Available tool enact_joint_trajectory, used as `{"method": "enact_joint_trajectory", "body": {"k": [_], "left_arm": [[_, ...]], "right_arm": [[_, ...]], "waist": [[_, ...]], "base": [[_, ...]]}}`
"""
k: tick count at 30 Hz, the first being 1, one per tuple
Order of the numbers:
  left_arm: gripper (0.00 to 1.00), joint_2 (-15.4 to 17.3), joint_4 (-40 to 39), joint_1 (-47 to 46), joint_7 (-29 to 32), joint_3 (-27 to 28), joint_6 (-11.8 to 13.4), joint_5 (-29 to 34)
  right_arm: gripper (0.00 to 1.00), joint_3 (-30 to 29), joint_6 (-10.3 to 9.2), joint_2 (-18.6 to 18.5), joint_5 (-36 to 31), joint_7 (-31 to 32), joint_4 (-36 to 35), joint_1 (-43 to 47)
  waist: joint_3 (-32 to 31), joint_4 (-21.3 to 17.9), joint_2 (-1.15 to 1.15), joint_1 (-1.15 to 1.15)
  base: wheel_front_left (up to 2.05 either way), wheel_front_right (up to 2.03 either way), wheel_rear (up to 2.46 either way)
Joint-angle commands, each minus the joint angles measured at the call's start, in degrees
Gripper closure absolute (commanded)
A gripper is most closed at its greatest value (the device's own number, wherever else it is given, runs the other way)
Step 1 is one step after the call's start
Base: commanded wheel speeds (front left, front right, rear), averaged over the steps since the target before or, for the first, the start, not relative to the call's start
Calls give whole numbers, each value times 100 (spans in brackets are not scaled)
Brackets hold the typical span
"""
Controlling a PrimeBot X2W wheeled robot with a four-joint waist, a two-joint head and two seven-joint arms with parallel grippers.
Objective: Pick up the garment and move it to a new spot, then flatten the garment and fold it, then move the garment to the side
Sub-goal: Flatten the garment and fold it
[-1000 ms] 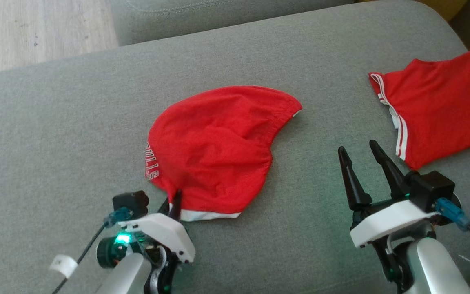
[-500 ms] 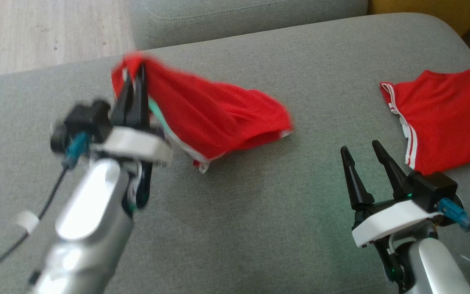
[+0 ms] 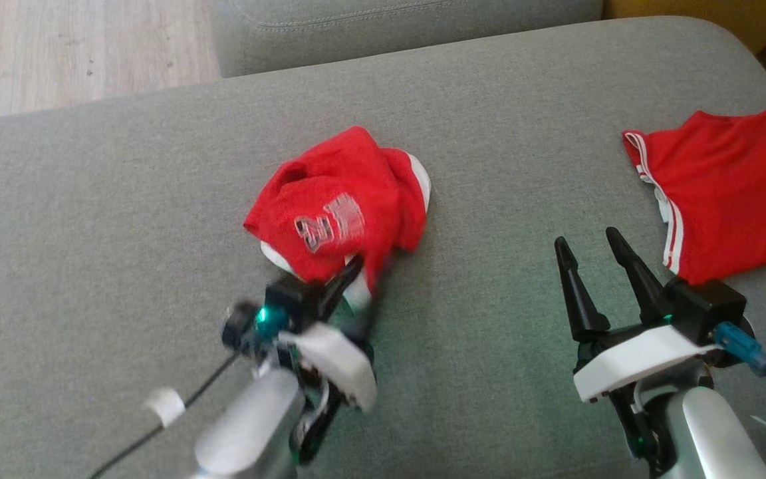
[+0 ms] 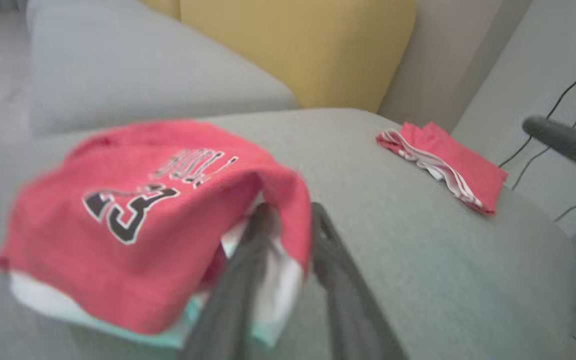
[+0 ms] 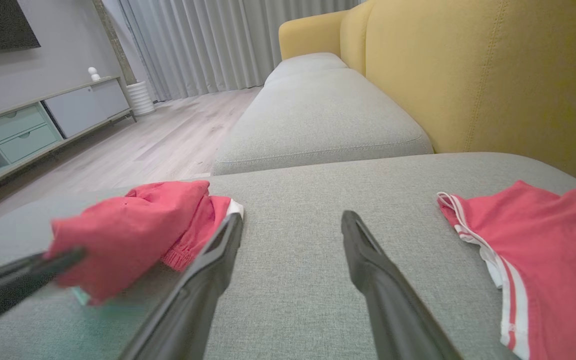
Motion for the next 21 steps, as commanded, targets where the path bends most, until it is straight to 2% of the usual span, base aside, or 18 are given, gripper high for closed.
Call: {"method": "enact_joint_trajectory", "body": {"k": [1, 6, 9, 15, 21], "left_arm": [[0, 15, -161, -266, -33, 183, -21, -76], [0, -54, -288, 58, -125, 227, -99, -492], [0, 81, -601, 234, -347, 434, -29, -610], [0, 725, -1391, 674, -760, 1064, 406, -526], [0, 1404, -1862, 1255, -878, 1872, 876, -350]], "right_arm": [[0, 103, 39, 9, 2, -30, -221, -198], [0, 29, 39, -5, -27, -9, -246, -169], [0, 7, 39, 2, -50, 14, -274, -131], [0, 10, 39, 14, -53, 45, -280, -57], [0, 148, 39, -5, -70, 96, -265, -32]], "waist": [[-3, 7, 0, 0], [-48, 100, 0, 0], [-90, 182, 0, 0], [-230, 313, 0, 0], [-332, 360, 0, 0]], "base": [[0, 0, 0], [0, 0, 0], [0, 0, 0], [0, 0, 0], [0, 0, 0]]}}
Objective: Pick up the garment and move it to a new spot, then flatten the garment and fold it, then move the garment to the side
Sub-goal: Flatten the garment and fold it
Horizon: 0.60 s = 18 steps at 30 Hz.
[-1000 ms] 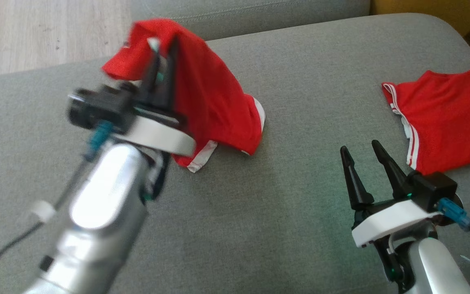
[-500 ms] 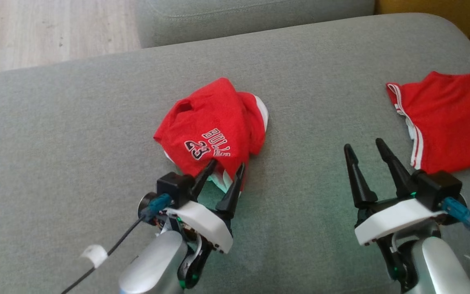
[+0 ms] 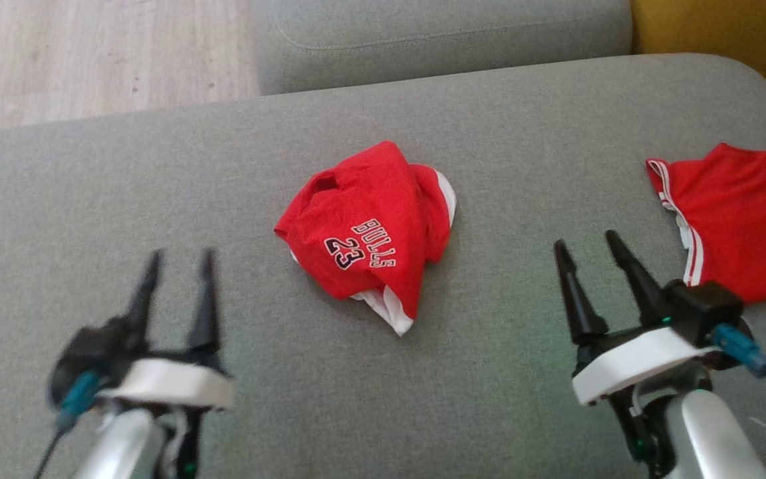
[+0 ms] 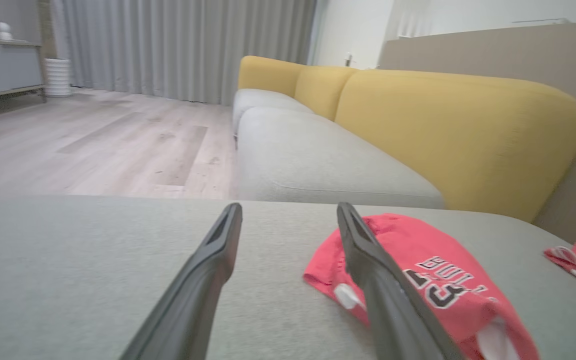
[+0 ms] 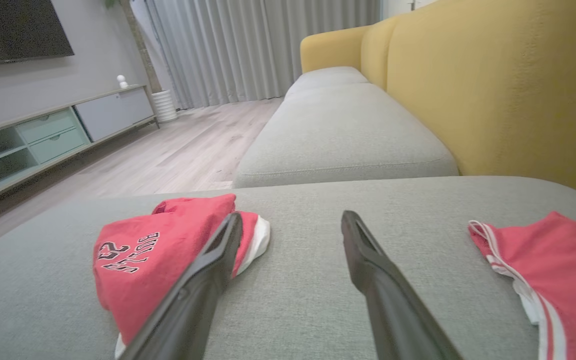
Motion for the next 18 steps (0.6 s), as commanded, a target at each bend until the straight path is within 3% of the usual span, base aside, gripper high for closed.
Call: {"method": "enact_joint_trajectory", "body": {"k": [1, 6, 11, 18], "left_arm": [[0, 240, -285, 33, -59, 455, 100, -17], [0, 394, -518, 334, -66, 746, 110, -87], [0, 451, -721, 475, -49, 905, 116, -201], [0, 520, -898, 329, 160, 835, 110, -201]], "right_arm": [[0, 237, 39, -20, -67, 25, -193, -73], [0, 646, 39, -47, -118, 142, -150, -230], [0, 1610, 39, -20, -192, 527, 161, -945], [0, 2419, 39, 61, -474, 1044, 1453, -2107]], "waist": [[-21, 31, 0, 0], [-3, 134, 0, 0], [102, 321, 0, 0], [348, 720, 0, 0]], "base": [[0, 0, 0], [0, 0, 0], [0, 0, 0], [0, 0, 0]]}}
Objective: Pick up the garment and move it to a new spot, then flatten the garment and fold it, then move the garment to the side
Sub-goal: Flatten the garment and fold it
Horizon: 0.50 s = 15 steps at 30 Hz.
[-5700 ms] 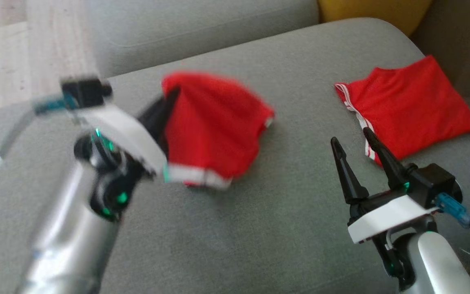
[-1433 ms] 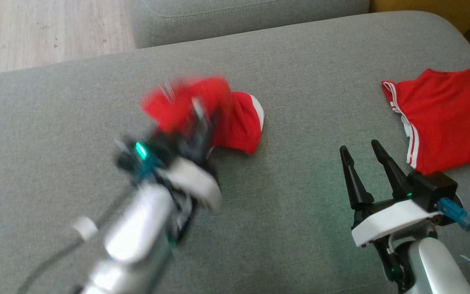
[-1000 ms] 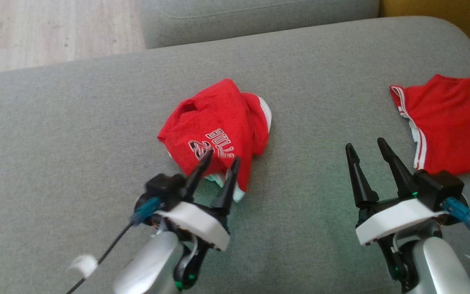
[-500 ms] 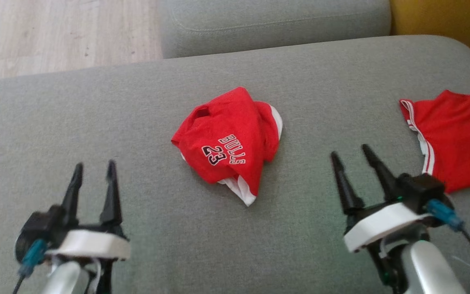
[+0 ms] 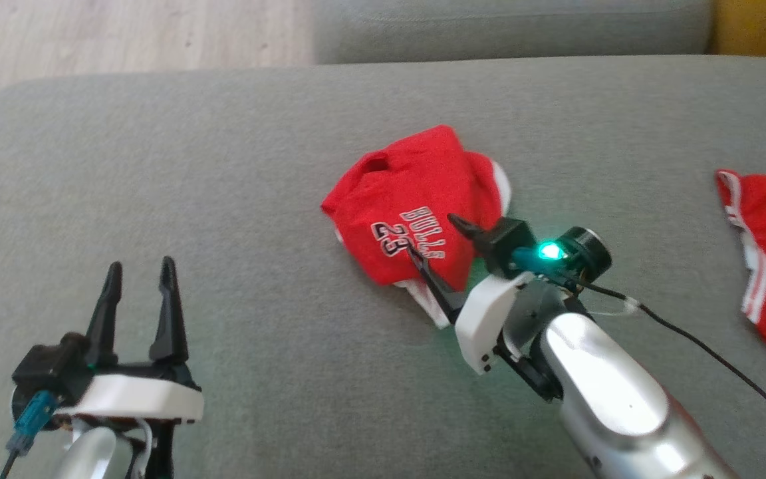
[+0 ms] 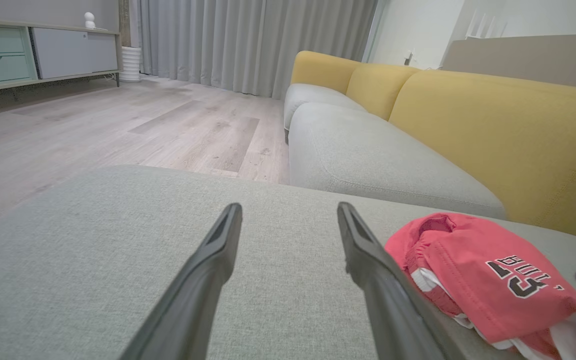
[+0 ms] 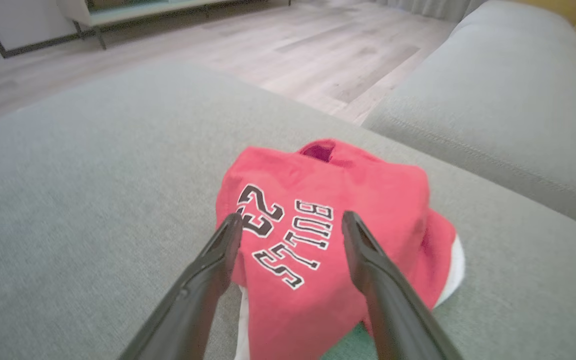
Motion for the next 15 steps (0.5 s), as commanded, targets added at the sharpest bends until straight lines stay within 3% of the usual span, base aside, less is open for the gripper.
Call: {"method": "enact_joint_trajectory", "body": {"k": [1, 7, 8, 9, 15], "left_arm": [[0, 162, -200, -333, 6, 179, 24, -9], [0, 97, -226, -374, 21, 118, 40, -22], [0, 95, -228, -365, 17, 125, 49, -29], [0, 99, -230, -355, 12, 133, 57, -33], [0, 105, -249, -312, 6, 145, 89, -64]], "right_arm": [[0, 142, 39, 92, -27, 18, -42, -156], [0, 339, 39, 121, -103, 256, 963, -510], [85, 317, 39, 125, -100, 221, 1039, -536], [100, 284, 39, 128, -91, 145, 1084, -562], [100, 12, 39, 145, 25, -185, 1196, -653]], "waist": [[107, 140, 0, 0], [165, 324, 0, 0], [163, 330, 0, 0], [158, 333, 0, 0], [84, 344, 0, 0]], "base": [[0, 0, 0], [0, 0, 0], [0, 0, 0], [0, 0, 0], [0, 0, 0]]}}
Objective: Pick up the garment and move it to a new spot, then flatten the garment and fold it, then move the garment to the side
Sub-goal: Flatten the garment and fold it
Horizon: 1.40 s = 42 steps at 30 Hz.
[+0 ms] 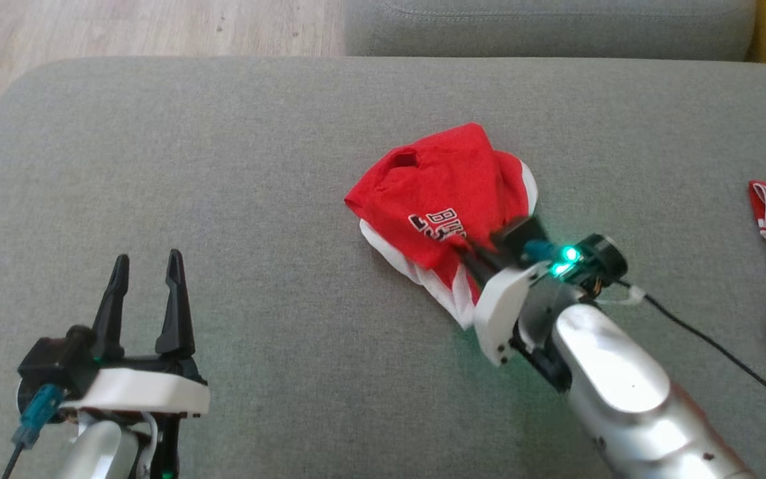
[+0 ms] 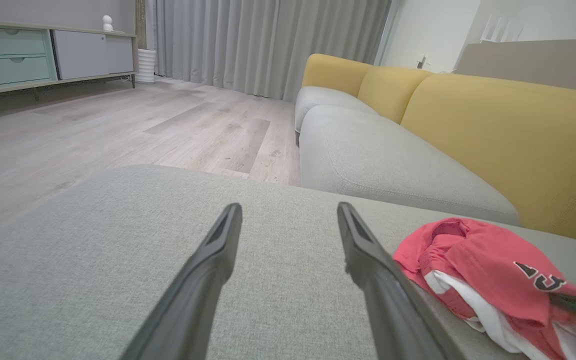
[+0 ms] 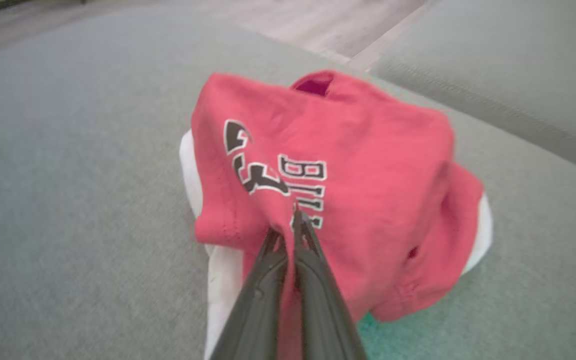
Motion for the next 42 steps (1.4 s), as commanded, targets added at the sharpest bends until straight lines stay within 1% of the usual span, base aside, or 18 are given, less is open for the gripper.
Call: {"method": "enact_joint_trajectory", "body": {"k": [1, 5, 6, 9, 12, 14, 16, 17, 18, 21, 25, 26, 27, 30, 33, 36, 38, 42], "left_arm": [[0, 123, -214, -204, -39, 255, 45, -68], [0, 128, -264, -191, -38, 257, 77, -74], [0, 144, -297, -168, -38, 268, 100, -77], [0, 175, -367, -113, -40, 307, 151, -86], [0, 208, -445, -68, -44, 339, 201, -83], [0, 219, -490, -42, -48, 354, 236, -78], [0, 219, -534, -17, -52, 353, 257, -76], [0, 219, -534, -17, -52, 353, 257, -76], [0, 217, -551, -6, -52, 347, 267, -73], [0, 208, -594, 26, -47, 319, 288, -67], [0, 207, -633, 59, -18, 268, 286, -70], [0, 209, -635, 64, -11, 260, 288, -70], [0, 212, -636, 67, -7, 256, 290, -72], [0, 227, -645, 79, -1, 256, 294, -82], [0, 251, -646, 94, 0, 261, 304, -85], [0, 270, -649, 130, -1, 270, 321, -93], [0, 277, -654, 158, 0, 268, 330, -99], [0, 277, -674, 188, -2, 267, 350, -115]], "right_arm": [[100, -45, 39, 123, 135, -186, -248, -278], [100, 87, 39, 127, 675, -447, -663, -500], [100, 256, 39, 127, 1061, -541, -941, -689], [100, 427, 39, 128, 1726, -804, -1426, -1036], [100, 313, 39, 128, 2491, -1218, -1866, -1305], [100, 38, 39, 128, 2613, -1496, -1956, -1398], [100, -350, 39, 128, 2362, -1653, -1856, -1325], [100, -350, 39, 128, 2362, -1653, -1856, -1325], [100, -563, 39, 128, 2269, -1662, -1776, -1199], [100, -1394, 39, 98, 2023, -1662, -1489, -596], [100, -2796, 39, 89, 1523, -1556, -1064, 344], [59, -3119, 39, 99, 1426, -1486, -970, 548], [0, -3424, 39, 108, 1322, -1426, -902, 718], [0, -4048, 39, 124, 1169, -1327, -890, 1072], [0, -4155, 39, 126, 1204, -1320, -1047, 1296], [0, -3814, 39, 127, 923, -1264, -1442, 1484], [0, -3518, 39, 128, 682, -1094, -1753, 1611], [0, -3035, 39, 128, -65, -357, -2161, 1795]], "waist": [[-29, 7, 0, 0], [-75, 13, 0, 0], [-90, -5, 0, 0], [-97, -73, 0, 0], [-101, -148, 0, 0], [-105, -208, 0, 0], [-109, -259, 0, 0], [-109, -259, 0, 0], [-112, -277, 0, 0], [-126, -311, 0, 0], [-117, -344, 0, 0], [-117, -352, 0, 0], [-117, -360, 0, 0], [-121, -390, 0, 0], [-143, -432, 0, 0], [-185, -490, 0, 0], [-210, -524, 0, 0], [-212, -574, 0, 0]], "base": [[0, 0, 0], [0, 0, 0], [0, 0, 0], [0, 0, 0], [0, 0, 0], [0, 0, 0], [0, 0, 0], [0, 0, 0], [0, 0, 0], [0, 0, 0], [0, 0, 0], [0, 0, 0], [0, 0, 0], [0, 0, 0], [0, 0, 0], [0, 0, 0], [0, 0, 0], [0, 0, 0]]}}
